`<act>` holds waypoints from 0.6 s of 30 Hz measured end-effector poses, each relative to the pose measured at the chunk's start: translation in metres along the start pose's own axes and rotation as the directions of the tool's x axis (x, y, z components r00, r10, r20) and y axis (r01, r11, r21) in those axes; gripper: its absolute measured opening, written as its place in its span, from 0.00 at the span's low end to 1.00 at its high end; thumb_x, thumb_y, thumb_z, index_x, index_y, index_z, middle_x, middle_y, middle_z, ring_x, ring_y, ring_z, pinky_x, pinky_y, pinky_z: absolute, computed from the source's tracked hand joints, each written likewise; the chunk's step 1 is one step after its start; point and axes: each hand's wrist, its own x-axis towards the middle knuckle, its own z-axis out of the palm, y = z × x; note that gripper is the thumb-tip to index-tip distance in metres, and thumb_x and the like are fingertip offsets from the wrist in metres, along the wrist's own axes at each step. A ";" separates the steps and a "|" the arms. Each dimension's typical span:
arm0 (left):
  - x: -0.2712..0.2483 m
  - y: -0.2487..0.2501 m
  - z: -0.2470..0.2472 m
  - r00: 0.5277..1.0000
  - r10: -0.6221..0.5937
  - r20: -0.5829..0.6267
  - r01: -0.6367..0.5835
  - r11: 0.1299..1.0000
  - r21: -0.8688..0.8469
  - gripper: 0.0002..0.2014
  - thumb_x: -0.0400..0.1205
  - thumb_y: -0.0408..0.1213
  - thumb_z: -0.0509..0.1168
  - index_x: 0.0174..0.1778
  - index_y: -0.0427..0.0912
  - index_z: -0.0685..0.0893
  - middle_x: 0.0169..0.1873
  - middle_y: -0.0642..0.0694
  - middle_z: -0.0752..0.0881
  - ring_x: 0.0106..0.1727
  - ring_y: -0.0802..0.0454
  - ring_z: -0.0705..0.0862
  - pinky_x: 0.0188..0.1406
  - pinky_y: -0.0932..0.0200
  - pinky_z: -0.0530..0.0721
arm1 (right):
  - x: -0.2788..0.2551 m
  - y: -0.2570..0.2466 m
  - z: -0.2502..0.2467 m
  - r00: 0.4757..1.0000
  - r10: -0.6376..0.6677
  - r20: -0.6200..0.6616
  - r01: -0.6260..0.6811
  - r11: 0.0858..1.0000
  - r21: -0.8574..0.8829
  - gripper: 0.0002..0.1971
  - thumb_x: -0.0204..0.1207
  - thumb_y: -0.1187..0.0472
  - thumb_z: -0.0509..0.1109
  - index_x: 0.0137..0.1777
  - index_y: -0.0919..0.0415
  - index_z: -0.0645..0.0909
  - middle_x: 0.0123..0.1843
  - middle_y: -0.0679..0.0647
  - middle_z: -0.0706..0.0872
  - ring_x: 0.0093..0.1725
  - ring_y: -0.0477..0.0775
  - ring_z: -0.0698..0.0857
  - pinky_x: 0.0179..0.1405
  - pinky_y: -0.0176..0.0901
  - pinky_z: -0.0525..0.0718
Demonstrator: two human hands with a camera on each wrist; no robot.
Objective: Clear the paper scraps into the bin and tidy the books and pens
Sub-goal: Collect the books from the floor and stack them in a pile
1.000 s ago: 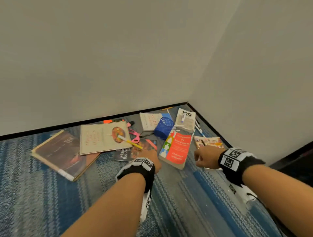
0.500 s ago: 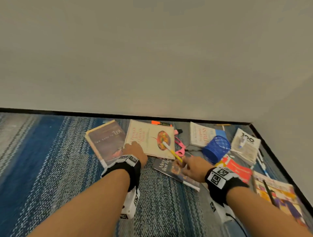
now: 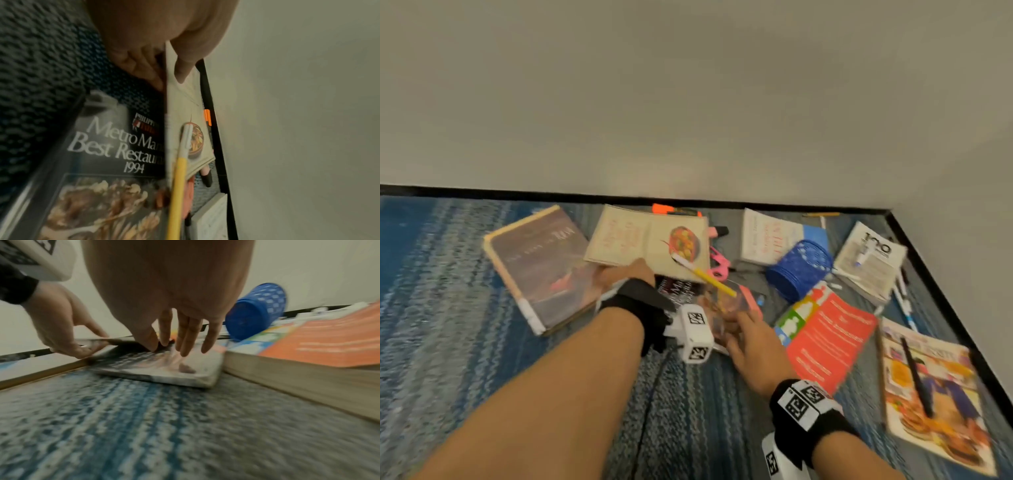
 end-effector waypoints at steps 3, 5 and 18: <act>-0.023 0.021 0.014 0.974 0.203 -0.100 -0.195 0.977 0.083 0.26 0.85 0.30 0.57 0.80 0.33 0.60 0.77 0.34 0.70 0.77 0.39 0.69 0.71 0.53 0.67 | -0.030 0.038 -0.028 0.968 0.140 -0.207 -0.131 0.990 0.055 0.04 0.77 0.62 0.67 0.49 0.56 0.81 0.47 0.51 0.83 0.44 0.54 0.81 0.43 0.46 0.77; -0.051 0.031 0.028 0.893 0.423 -0.156 -0.407 0.905 0.125 0.25 0.84 0.31 0.56 0.78 0.35 0.63 0.70 0.30 0.76 0.71 0.34 0.74 0.66 0.48 0.68 | -0.052 0.067 -0.044 0.892 0.288 -0.348 -0.258 0.957 0.129 0.04 0.75 0.64 0.68 0.47 0.55 0.82 0.44 0.51 0.86 0.42 0.53 0.82 0.43 0.46 0.79; -0.145 0.093 0.036 0.162 0.956 0.246 -0.978 0.121 0.172 0.12 0.86 0.43 0.58 0.63 0.45 0.75 0.45 0.36 0.88 0.44 0.32 0.85 0.41 0.42 0.83 | -0.162 0.227 -0.094 0.136 0.961 -0.239 -0.942 0.200 0.271 0.45 0.73 0.33 0.63 0.78 0.69 0.62 0.76 0.72 0.67 0.76 0.71 0.66 0.73 0.64 0.66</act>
